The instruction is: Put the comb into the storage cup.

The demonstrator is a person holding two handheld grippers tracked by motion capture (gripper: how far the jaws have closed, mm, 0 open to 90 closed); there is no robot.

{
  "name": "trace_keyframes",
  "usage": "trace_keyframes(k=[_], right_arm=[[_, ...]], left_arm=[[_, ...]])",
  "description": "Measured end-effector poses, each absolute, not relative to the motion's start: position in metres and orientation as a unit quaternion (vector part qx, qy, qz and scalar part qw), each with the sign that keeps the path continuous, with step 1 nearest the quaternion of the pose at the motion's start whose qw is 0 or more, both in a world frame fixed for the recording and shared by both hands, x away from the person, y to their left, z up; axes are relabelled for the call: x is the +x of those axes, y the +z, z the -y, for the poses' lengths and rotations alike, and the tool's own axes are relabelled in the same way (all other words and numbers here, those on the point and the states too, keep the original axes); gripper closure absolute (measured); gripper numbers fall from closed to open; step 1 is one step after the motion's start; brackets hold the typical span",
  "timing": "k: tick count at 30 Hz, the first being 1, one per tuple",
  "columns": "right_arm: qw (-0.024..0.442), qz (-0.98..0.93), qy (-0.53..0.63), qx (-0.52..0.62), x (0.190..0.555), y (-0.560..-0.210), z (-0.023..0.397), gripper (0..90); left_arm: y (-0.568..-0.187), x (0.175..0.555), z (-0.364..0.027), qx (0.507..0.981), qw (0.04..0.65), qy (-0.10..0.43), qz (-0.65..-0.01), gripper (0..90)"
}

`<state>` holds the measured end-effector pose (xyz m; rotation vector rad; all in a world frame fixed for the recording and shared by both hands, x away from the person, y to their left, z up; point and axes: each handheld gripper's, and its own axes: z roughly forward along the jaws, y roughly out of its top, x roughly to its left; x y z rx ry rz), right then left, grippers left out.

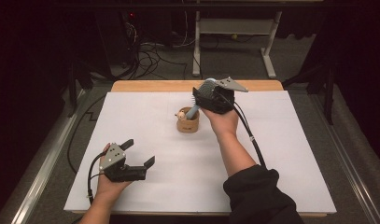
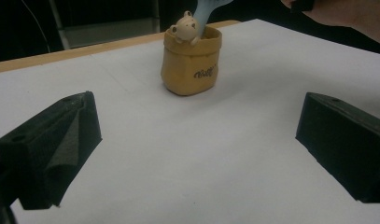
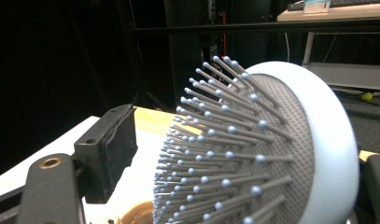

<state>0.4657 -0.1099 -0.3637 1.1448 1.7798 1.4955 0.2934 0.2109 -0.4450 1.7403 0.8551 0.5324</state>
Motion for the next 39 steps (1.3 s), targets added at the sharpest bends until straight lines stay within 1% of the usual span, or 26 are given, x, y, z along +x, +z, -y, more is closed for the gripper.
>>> trace_keyframes(k=[15,39], right_arm=[[0.267,-0.663,0.547,0.436,0.464,-0.367,0.118,15.3],[0.268,-0.669,0.541,0.435,0.46,-0.372,0.127,11.2]], left_arm=[[-0.444,0.293,-0.21,0.73,0.539,0.222,-0.357,1.3],[-0.445,0.293,-0.21,0.732,0.538,0.22,-0.356,1.3]])
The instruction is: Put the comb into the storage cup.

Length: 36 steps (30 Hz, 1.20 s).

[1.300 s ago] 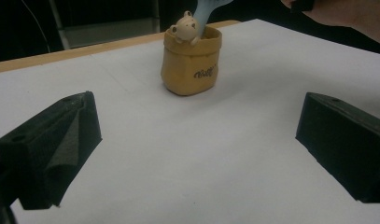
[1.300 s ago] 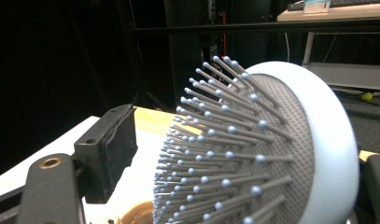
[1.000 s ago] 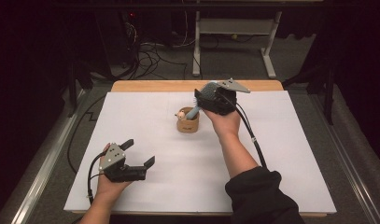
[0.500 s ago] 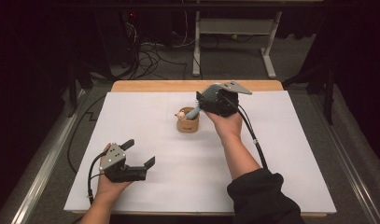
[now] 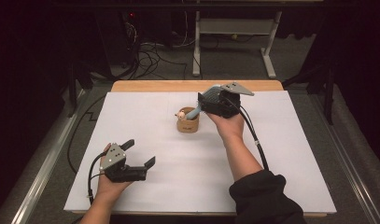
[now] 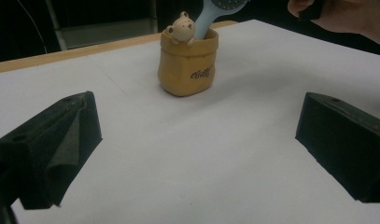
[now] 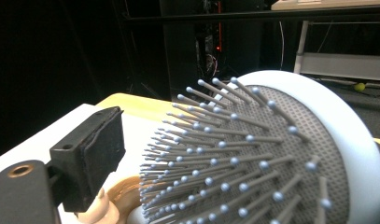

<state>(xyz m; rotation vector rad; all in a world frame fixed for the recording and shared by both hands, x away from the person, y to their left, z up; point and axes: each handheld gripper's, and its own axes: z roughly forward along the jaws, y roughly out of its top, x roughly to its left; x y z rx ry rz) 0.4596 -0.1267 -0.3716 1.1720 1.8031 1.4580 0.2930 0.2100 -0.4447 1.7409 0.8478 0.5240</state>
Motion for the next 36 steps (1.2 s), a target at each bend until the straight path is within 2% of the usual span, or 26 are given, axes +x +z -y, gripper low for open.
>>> trace_keyframes(k=[28,36], right_arm=[[0.269,-0.678,0.528,0.435,0.459,-0.368,0.135,0.4],[0.269,-0.683,0.526,0.43,0.456,-0.366,0.139,0.2]], left_arm=[[-0.446,0.294,-0.211,0.732,0.537,0.22,-0.358,1.3],[-0.447,0.295,-0.212,0.73,0.538,0.217,-0.361,1.3]])
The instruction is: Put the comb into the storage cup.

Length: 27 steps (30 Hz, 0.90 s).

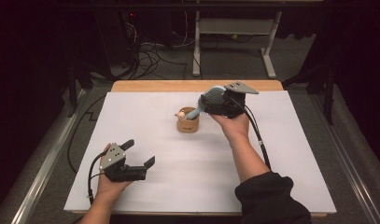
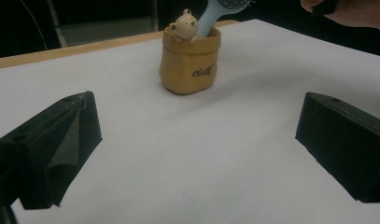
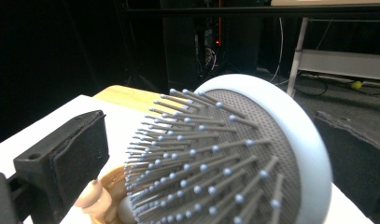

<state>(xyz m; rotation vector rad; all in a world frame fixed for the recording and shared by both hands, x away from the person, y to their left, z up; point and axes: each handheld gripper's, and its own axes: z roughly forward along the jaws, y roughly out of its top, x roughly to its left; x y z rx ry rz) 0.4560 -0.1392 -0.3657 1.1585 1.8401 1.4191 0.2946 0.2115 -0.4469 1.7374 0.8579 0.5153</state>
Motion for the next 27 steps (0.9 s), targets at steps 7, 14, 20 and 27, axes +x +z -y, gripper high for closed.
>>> trace_keyframes(k=[7,14,20,27], right_arm=[[0.271,-0.685,0.524,0.428,0.45,-0.368,0.146,0.2],[0.269,-0.691,0.517,0.427,0.442,-0.376,0.152,0.2],[0.267,-0.699,0.509,0.427,0.433,-0.388,0.159,0.2],[0.264,-0.709,0.501,0.422,0.421,-0.403,0.167,0.3]], left_arm=[[-0.448,0.295,-0.214,0.726,0.541,0.213,-0.366,1.2],[-0.449,0.296,-0.216,0.723,0.543,0.212,-0.371,1.2],[-0.45,0.297,-0.216,0.725,0.54,0.211,-0.371,1.0],[-0.451,0.297,-0.217,0.725,0.538,0.214,-0.373,0.7]])
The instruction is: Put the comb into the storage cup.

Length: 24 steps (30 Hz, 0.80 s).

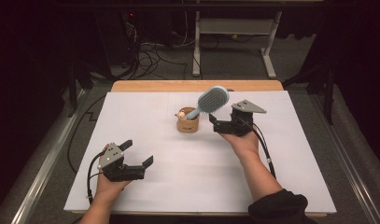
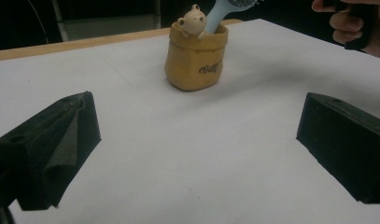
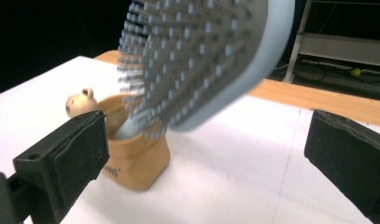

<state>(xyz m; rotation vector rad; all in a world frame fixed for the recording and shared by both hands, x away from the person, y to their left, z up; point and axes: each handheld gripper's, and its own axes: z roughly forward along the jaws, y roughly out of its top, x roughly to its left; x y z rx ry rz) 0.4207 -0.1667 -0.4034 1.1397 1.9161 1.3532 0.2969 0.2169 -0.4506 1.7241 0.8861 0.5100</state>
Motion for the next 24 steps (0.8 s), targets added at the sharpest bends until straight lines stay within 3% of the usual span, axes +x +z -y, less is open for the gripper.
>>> trace_keyframes(k=[24], right_arm=[[0.264,-0.719,0.505,0.397,0.351,-0.443,0.215,0.3]], left_arm=[[-0.453,0.299,-0.22,0.729,0.529,0.22,-0.374,0.7]])
